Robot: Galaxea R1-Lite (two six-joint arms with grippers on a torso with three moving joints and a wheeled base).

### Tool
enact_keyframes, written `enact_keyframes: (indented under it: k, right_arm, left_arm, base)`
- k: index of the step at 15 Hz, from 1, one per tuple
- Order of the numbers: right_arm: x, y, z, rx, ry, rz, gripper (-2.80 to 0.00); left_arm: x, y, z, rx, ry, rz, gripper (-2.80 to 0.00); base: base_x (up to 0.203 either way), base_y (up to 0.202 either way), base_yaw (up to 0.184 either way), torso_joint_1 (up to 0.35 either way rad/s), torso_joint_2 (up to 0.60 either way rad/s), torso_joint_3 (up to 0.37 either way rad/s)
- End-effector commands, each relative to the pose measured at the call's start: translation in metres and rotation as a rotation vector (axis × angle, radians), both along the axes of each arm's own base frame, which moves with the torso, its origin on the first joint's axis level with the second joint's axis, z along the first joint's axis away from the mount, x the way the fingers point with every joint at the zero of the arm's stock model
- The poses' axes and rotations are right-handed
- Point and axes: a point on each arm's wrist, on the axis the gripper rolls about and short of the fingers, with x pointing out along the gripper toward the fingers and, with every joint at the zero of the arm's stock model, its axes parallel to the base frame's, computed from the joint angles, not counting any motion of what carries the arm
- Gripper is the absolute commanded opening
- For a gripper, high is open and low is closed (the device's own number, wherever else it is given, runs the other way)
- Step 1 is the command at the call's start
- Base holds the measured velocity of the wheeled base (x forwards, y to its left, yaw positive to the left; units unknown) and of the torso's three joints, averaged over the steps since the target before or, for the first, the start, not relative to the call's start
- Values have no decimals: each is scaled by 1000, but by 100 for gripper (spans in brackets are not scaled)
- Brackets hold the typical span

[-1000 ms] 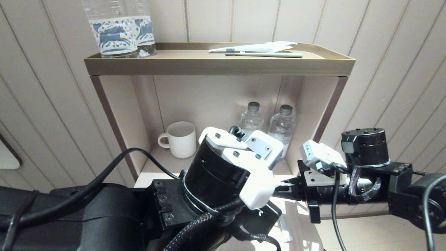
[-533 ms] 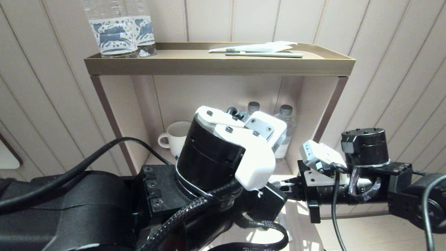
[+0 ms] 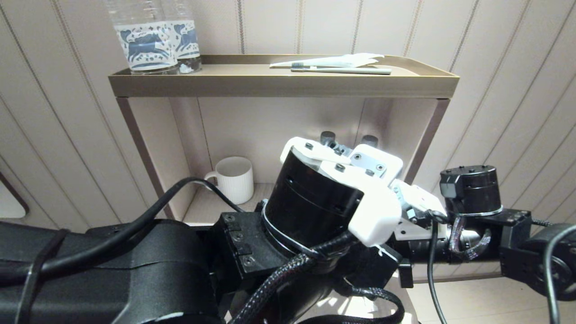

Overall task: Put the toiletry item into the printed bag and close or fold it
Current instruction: Pick up the comb

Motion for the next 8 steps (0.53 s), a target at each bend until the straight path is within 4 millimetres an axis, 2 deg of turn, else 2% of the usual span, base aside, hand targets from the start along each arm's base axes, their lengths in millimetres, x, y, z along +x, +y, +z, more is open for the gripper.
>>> enact_keyframes:
  k: [1,8]
  right_arm:
    - [1,1,-1,1,-1,6,-280]
    - [0,0,-1,1,0,7,-280]
  left_arm:
    - [0,-3,-5,11,4,-2,-280]
    - [-1,0,-13,35,21,2,-280]
  base:
    - [0,0,0,0,0,0]
    - [0,0,0,0,0,0]
